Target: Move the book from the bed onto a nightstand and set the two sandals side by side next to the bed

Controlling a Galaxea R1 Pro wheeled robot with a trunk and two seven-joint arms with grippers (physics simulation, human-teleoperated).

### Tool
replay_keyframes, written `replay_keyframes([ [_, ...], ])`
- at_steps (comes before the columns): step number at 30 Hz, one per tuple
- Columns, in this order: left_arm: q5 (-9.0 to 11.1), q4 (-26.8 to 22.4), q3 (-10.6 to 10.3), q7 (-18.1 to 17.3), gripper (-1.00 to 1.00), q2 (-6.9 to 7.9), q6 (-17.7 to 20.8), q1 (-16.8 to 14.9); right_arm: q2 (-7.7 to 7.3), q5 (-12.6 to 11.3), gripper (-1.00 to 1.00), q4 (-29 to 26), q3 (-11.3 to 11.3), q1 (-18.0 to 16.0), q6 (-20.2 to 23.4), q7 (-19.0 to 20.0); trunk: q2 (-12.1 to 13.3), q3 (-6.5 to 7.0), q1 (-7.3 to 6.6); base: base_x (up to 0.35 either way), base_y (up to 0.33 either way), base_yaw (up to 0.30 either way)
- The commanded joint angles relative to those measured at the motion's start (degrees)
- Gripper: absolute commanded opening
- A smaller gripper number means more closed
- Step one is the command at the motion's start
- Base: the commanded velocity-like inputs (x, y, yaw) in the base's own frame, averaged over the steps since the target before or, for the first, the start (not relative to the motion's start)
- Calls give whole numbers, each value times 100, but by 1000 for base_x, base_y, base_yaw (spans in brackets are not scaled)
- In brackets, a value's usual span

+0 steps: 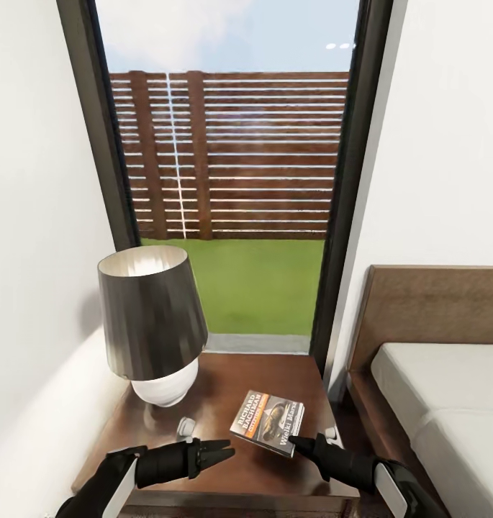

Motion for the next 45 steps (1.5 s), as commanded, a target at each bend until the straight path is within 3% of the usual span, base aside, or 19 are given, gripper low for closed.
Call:
replay_keyframes([
  [1, 52, 0, -25, 2, 100, 8, 60, -3, 2, -16, -100, 1, -16, -4, 35, 12, -4, -6, -1, 0, 0, 0],
  [41, 61, 9, -17, 17, 100, 11, 60, -3, 7, -16, -100, -5, -14, -4, 35, 12, -4, -6, -1, 54, 0, 0],
  [45, 61, 9, -18, 17, 100, 9, 60, -3, 7, -16, -100, -6, -12, -4, 35, 12, -164, -78, 87, 0, 0, 0],
])
